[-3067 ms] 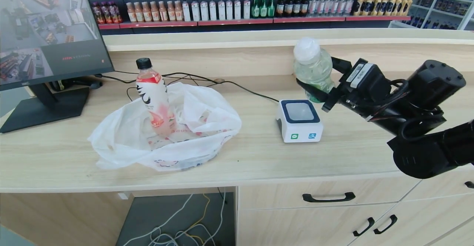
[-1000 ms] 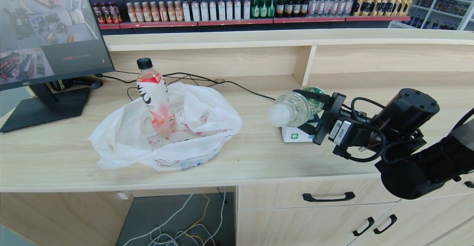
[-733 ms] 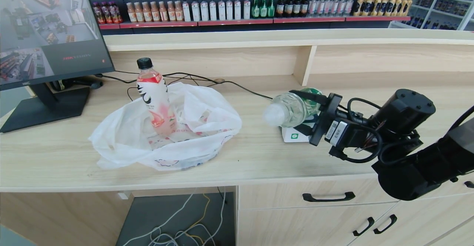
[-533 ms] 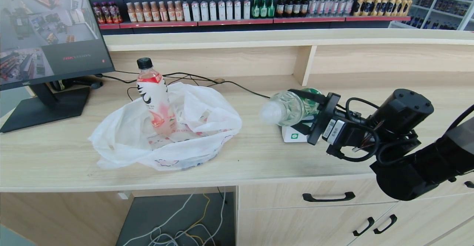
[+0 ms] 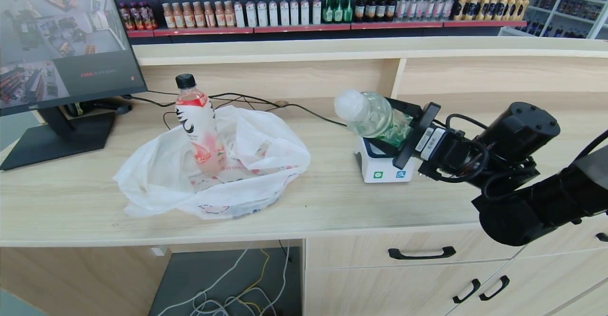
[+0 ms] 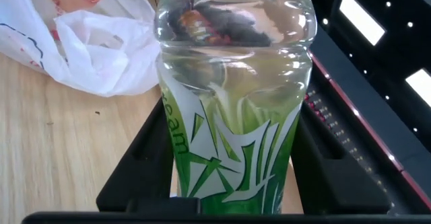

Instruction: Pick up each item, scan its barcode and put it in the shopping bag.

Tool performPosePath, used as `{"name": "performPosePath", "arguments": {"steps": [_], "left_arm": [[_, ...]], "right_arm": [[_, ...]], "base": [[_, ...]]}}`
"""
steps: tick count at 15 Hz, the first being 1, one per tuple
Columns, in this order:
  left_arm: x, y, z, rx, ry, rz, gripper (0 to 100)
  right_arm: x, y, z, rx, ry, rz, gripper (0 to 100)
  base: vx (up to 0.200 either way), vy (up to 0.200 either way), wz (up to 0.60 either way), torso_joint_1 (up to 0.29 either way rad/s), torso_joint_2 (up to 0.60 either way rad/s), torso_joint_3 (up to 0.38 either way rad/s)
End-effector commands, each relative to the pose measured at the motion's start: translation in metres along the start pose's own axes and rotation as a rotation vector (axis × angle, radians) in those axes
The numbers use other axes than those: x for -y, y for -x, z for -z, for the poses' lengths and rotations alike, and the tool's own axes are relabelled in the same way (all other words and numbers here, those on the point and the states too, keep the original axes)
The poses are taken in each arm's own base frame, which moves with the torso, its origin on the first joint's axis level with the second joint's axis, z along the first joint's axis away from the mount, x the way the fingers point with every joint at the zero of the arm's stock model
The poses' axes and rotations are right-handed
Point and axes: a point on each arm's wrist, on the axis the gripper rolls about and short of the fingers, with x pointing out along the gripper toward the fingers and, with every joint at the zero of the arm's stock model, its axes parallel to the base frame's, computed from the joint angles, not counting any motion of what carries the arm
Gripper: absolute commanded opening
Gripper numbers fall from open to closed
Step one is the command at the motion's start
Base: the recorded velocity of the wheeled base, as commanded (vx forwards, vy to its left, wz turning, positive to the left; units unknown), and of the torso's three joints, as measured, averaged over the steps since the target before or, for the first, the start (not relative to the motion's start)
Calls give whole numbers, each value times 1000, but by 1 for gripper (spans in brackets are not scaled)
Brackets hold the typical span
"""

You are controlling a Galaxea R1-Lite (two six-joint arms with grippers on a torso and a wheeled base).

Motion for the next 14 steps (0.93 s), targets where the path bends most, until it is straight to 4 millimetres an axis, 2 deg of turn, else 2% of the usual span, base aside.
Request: {"name": "performPosePath", "arguments": {"steps": [1, 4, 6, 8, 10, 12, 14], "left_arm": [[0, 0, 0, 0, 0, 0, 100], [0, 0, 0, 0, 0, 0, 100], [0, 0, 0, 0, 0, 0, 100], [0, 0, 0, 0, 0, 0, 100], [0, 0, 0, 0, 0, 0, 100], [0, 0, 0, 0, 0, 0, 100], [0, 0, 0, 0, 0, 0, 100]], "right_arm": [[10, 0, -7, -16, -1, 47, 0], [17, 0, -16, -76, -61, 148, 0], [22, -5, -29, -94, -111, 217, 0], [17, -18, -49, -109, -220, 310, 0], [17, -21, -59, -134, -295, 387, 0], [26, -18, -65, -196, -422, 541, 0], [33, -15, -70, -210, -495, 618, 0]], "base": [[0, 0, 0, 0, 0, 0], [0, 0, 0, 0, 0, 0], [0, 0, 0, 0, 0, 0], [0, 0, 0, 0, 0, 0], [0, 0, 0, 0, 0, 0], [0, 0, 0, 0, 0, 0], [0, 0, 0, 0, 0, 0]]}}
